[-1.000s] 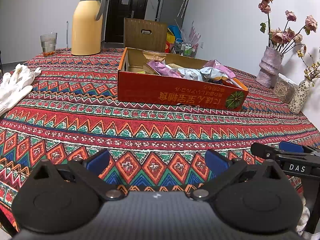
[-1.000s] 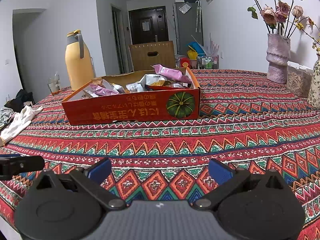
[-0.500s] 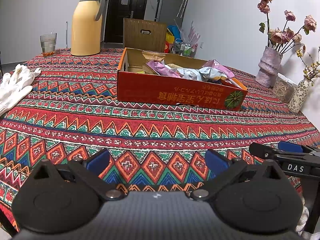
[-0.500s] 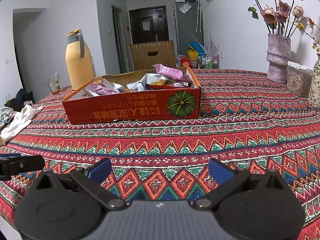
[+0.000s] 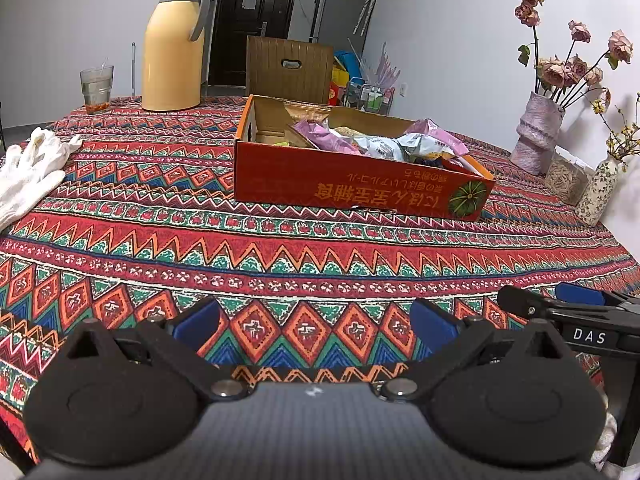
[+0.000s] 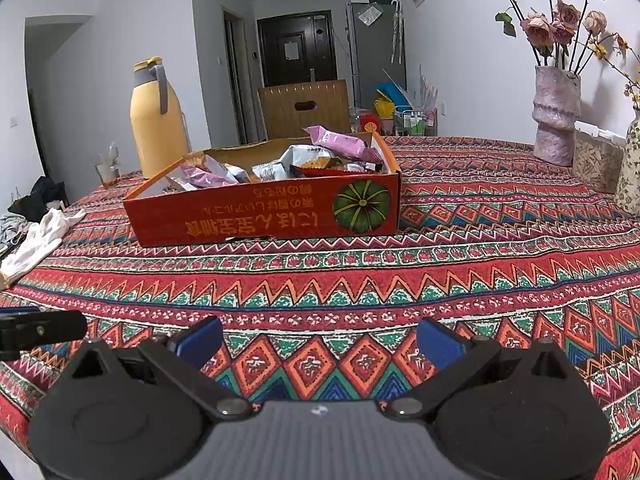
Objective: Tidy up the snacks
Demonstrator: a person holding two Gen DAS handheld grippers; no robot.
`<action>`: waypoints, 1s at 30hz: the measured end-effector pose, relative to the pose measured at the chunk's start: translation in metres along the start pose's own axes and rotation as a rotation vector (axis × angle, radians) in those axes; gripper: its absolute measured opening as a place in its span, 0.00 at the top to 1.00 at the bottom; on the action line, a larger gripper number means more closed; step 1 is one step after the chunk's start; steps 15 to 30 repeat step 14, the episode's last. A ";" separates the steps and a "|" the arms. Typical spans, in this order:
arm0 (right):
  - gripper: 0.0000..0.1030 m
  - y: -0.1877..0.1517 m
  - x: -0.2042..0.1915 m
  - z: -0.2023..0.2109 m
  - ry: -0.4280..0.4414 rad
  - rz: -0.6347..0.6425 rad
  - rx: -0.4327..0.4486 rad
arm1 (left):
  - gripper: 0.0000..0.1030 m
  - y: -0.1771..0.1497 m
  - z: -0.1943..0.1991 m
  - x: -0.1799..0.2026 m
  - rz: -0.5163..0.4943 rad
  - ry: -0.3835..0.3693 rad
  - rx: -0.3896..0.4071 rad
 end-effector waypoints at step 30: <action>0.00 -0.001 0.001 0.000 0.001 0.002 0.001 | 0.00 0.001 0.006 0.001 -0.004 -0.010 0.013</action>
Point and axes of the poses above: each gripper's, at about its wrist camera, not at the fingertips, and z roughly against the way its jaws point, x to its right, y to its top, the point moved 1 cm from there along -z, roughly the way its jaws point, and after that the axes turned 5 degrees about y, right-handed, at the moved point
